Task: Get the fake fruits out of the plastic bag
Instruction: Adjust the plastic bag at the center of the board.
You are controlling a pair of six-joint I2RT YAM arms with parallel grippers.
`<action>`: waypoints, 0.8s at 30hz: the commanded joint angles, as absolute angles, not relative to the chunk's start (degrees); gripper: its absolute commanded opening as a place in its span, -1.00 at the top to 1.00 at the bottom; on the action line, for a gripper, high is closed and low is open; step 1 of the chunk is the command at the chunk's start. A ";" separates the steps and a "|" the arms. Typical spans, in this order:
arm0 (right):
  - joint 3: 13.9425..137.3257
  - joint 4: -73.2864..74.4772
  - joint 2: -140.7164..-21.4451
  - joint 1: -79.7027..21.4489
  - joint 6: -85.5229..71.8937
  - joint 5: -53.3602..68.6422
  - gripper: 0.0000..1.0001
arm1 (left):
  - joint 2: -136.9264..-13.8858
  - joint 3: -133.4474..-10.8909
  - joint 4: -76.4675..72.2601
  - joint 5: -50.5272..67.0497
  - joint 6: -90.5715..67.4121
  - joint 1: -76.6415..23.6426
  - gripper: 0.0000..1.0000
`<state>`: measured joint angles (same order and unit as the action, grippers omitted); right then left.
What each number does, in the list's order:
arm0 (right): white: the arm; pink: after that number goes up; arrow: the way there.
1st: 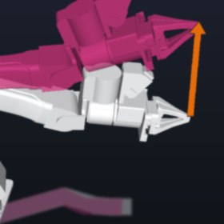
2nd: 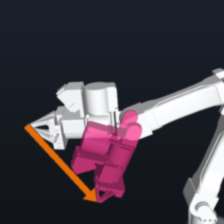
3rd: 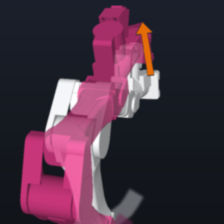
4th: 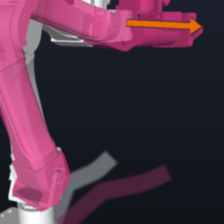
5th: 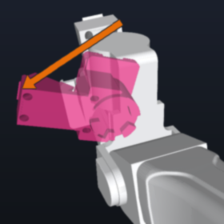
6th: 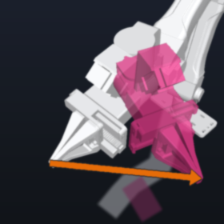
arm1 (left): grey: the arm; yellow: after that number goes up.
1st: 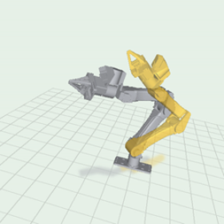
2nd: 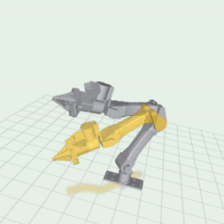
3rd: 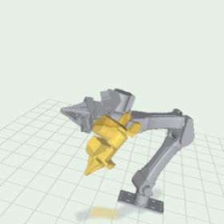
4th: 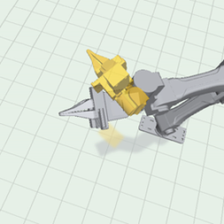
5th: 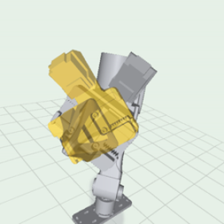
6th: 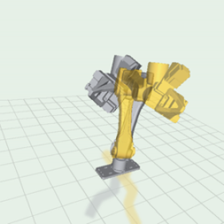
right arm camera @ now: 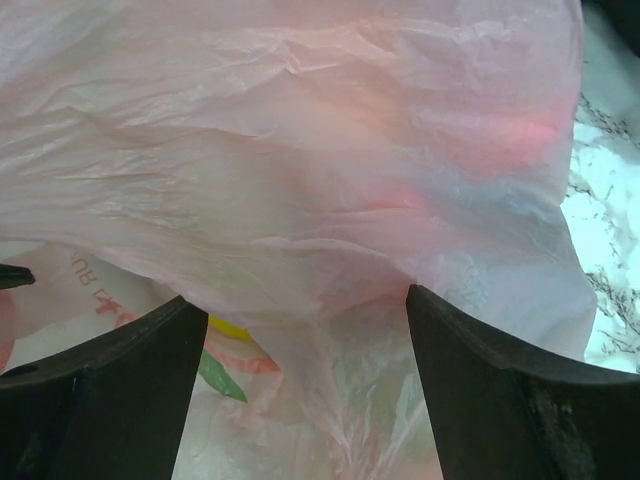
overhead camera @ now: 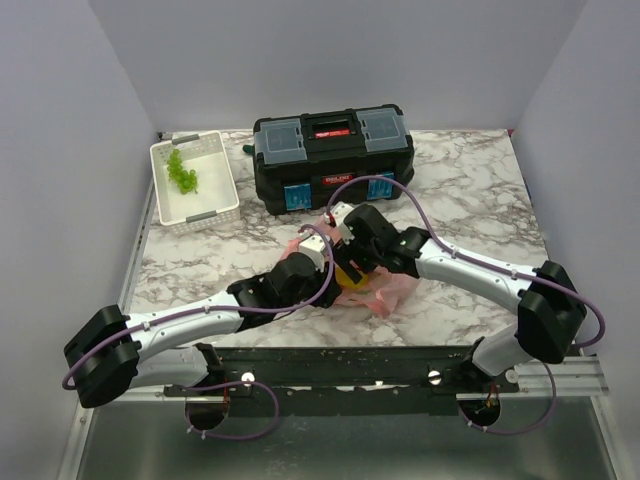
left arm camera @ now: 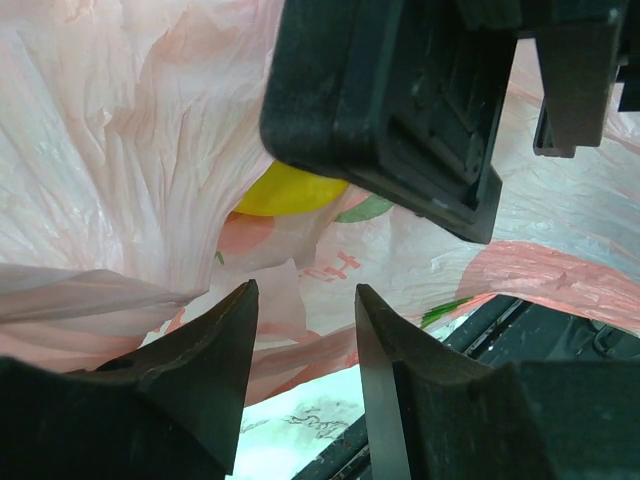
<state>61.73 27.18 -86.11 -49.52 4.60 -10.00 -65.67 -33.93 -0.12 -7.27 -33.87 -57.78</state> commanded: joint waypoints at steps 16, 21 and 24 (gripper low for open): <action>63.59 8.43 -86.08 -49.75 -6.40 -39.22 0.87 | -68.12 -33.60 -0.09 -10.61 -34.34 -57.93 0.05; 69.44 7.82 -85.30 -49.75 -3.46 -43.59 0.99 | -70.69 -32.42 -0.81 -10.22 -35.28 -57.83 0.04; 72.09 7.60 -84.58 -49.75 -0.74 -43.42 0.99 | -72.20 -31.88 -1.19 -9.85 -35.51 -57.83 0.04</action>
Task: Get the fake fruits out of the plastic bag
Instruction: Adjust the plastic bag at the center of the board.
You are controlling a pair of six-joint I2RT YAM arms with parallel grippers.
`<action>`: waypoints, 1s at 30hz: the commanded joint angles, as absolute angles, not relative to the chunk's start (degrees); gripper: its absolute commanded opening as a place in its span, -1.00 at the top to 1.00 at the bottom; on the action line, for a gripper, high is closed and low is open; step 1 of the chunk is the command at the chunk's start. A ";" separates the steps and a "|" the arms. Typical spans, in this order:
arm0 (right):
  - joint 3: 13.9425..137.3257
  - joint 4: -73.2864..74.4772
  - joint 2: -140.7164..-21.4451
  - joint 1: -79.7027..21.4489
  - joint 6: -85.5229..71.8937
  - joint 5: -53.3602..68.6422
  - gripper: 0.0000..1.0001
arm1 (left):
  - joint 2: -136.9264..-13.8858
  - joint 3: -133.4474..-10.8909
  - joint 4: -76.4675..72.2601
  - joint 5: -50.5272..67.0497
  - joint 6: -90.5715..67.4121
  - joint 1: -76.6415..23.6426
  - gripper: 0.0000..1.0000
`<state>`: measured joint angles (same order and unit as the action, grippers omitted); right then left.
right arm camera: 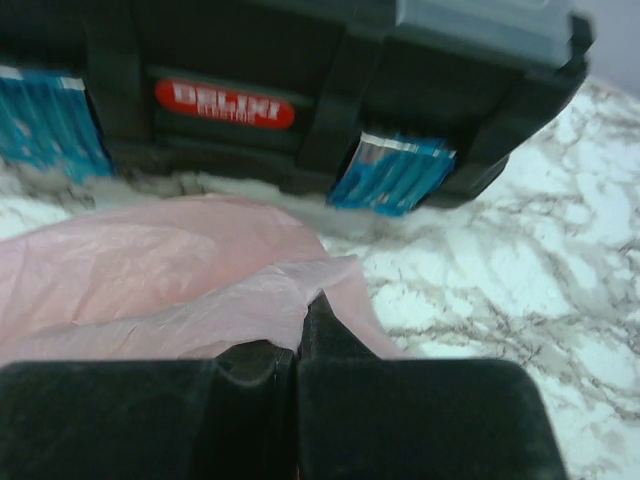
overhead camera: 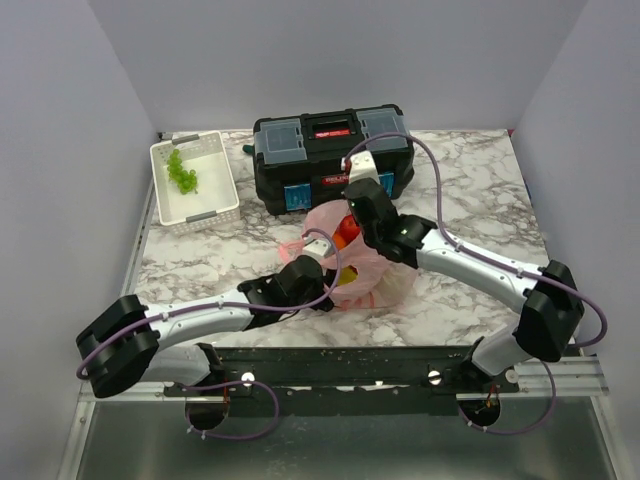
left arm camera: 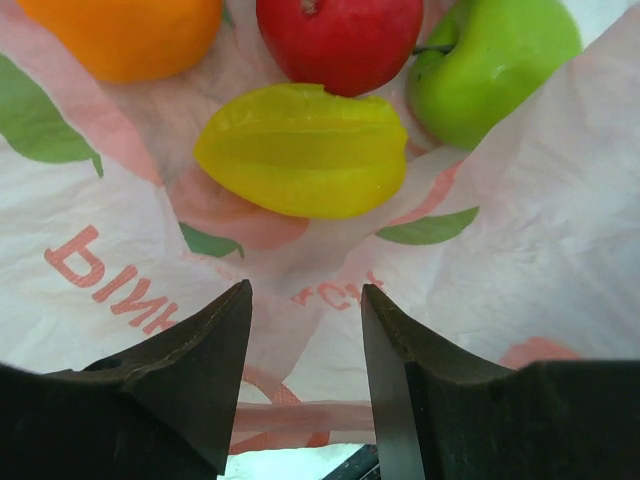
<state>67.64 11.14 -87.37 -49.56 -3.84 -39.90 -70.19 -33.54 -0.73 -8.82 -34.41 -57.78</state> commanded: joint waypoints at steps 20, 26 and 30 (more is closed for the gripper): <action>79.09 37.20 -80.72 -49.77 -18.31 -21.63 -0.94 | -56.52 -36.95 3.82 1.78 -29.63 -57.02 -0.53; 79.03 42.39 -74.04 -49.78 -26.56 -16.98 -1.00 | -50.92 -40.36 10.18 2.71 -27.00 -56.30 -0.64; 78.22 43.41 -70.75 -49.86 -28.98 -9.90 -1.00 | -47.25 -42.57 15.50 1.80 -25.93 -55.82 -0.66</action>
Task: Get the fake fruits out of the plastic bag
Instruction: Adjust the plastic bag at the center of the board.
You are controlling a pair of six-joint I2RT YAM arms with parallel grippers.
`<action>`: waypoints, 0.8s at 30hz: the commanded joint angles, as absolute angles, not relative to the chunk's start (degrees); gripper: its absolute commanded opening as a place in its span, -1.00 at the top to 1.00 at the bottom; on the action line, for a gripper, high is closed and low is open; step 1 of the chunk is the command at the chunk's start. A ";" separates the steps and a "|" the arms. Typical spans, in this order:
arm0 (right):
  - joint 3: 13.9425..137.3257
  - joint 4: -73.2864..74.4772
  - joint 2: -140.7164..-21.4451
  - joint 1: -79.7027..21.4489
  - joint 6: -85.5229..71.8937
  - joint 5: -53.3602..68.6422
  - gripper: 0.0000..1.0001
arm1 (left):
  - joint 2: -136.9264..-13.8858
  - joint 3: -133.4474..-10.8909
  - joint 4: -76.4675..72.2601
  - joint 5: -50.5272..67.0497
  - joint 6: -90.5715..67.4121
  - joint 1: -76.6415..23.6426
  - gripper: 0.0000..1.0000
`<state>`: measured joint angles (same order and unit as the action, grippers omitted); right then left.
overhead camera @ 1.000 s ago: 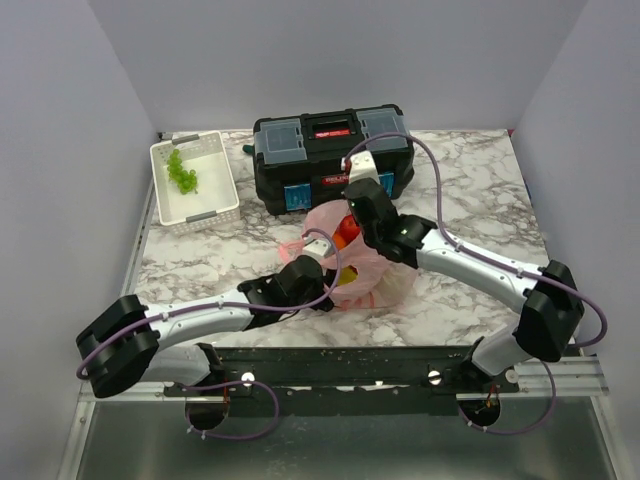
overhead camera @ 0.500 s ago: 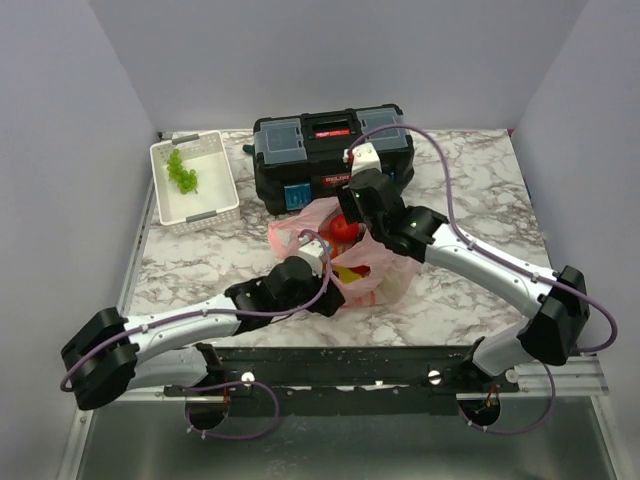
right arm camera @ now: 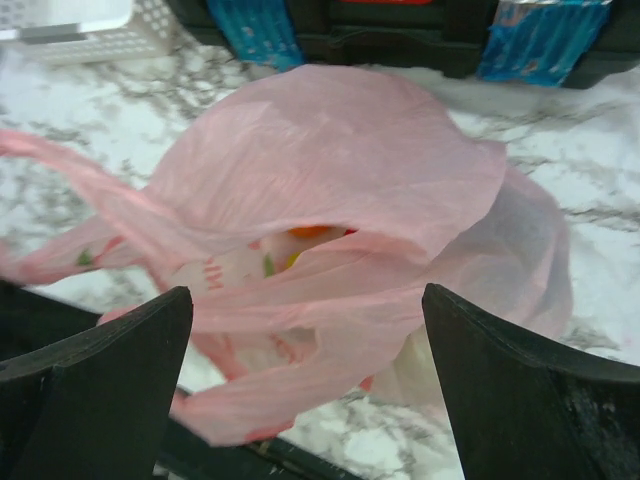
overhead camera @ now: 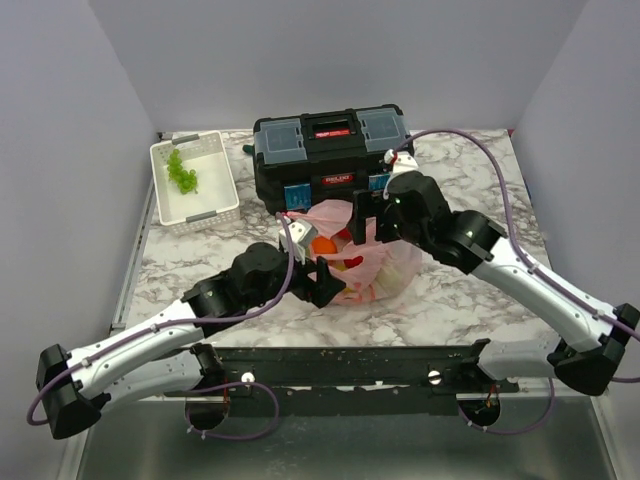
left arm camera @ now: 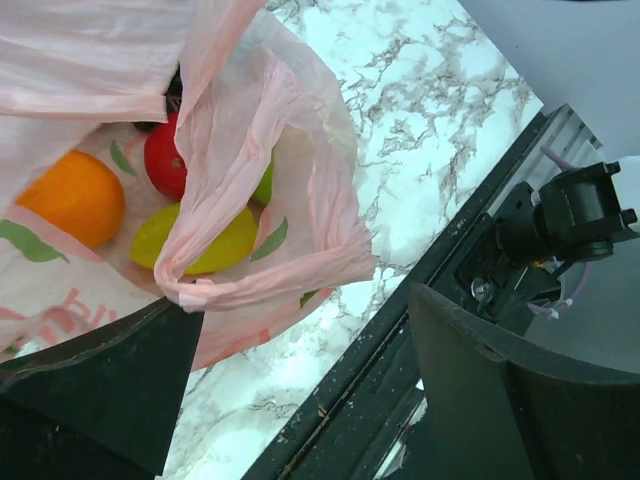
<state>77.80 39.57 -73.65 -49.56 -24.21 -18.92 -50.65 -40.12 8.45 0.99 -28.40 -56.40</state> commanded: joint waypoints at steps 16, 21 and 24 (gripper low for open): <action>57.98 20.43 -66.90 -63.28 -15.33 -9.10 -1.00 | -33.11 -37.62 11.60 -4.43 -34.89 -54.72 -0.78; 56.76 14.77 -72.53 -68.96 -11.27 -26.93 -1.00 | -30.04 -36.97 14.21 -9.81 -37.06 -54.62 -0.85; 60.88 17.45 -78.10 -69.28 -13.94 -37.18 -0.99 | -30.14 -36.43 15.69 -3.05 -36.51 -54.66 -0.86</action>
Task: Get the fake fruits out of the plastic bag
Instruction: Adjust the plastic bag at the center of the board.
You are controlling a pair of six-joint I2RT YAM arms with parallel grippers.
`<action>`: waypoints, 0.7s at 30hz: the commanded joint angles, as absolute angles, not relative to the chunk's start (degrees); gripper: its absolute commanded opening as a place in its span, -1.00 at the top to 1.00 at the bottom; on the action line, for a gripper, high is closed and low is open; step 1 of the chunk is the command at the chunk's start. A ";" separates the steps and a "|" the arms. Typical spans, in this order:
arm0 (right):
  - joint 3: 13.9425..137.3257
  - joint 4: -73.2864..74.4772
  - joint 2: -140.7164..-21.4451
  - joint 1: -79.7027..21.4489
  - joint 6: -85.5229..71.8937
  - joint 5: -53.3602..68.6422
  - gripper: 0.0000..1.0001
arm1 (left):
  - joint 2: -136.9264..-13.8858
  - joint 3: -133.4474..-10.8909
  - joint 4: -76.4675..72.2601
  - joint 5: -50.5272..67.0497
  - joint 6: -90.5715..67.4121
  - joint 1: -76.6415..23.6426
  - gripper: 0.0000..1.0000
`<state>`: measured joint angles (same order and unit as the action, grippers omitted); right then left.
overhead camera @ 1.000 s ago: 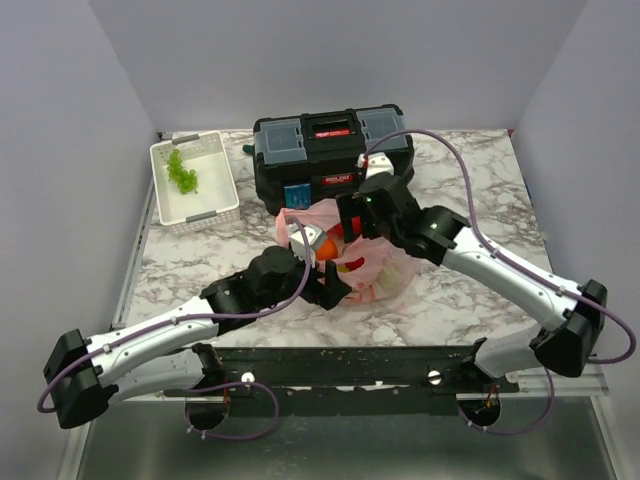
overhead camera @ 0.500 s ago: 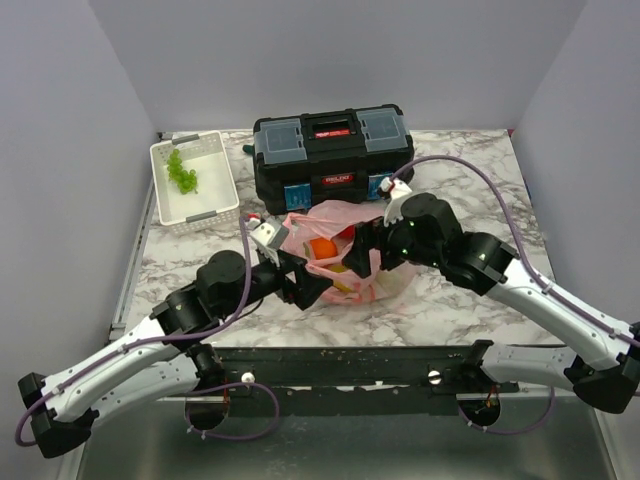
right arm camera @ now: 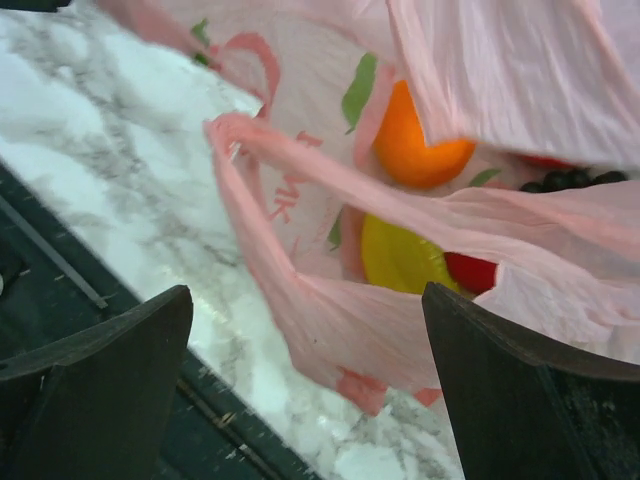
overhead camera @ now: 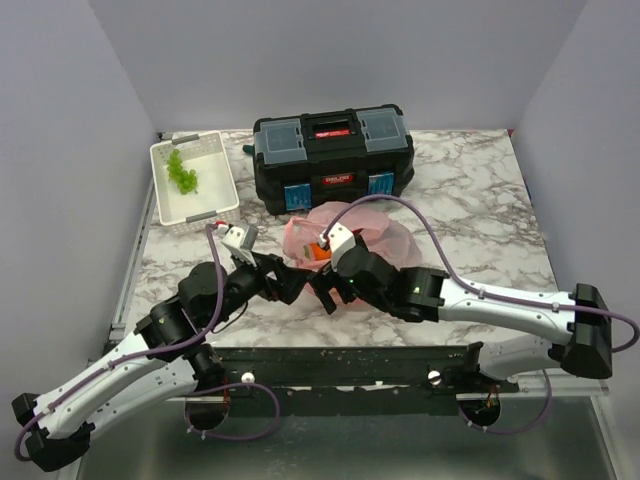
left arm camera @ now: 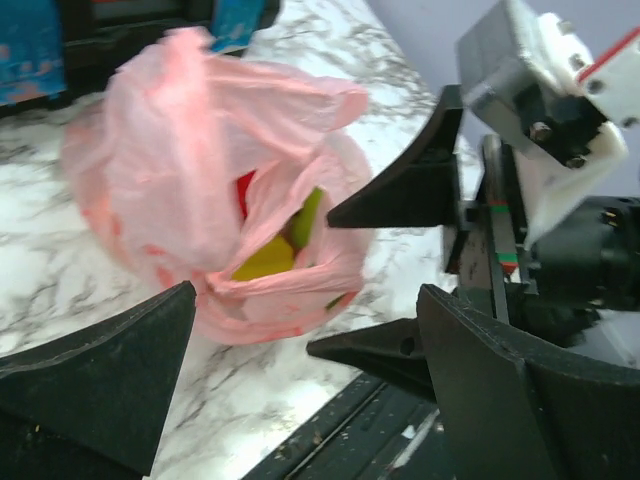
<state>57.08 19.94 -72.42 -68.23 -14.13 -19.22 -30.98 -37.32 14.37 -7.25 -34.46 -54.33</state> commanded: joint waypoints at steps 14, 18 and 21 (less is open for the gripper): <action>53.09 15.82 -65.99 -69.35 -18.11 -40.36 0.81 | -32.02 -32.07 7.52 8.71 -38.60 -54.66 -0.80; 51.05 20.12 -57.61 -69.37 -22.40 -37.05 0.91 | -39.42 -34.25 1.36 17.24 -36.55 -54.66 -0.79; 47.79 19.49 -51.95 -69.36 -27.10 -32.39 0.91 | -45.71 -36.56 -3.40 22.24 -35.36 -54.67 -0.76</action>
<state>51.88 18.13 -58.04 -69.21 -20.49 -38.50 -38.39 -33.43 6.33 11.51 -36.99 -54.50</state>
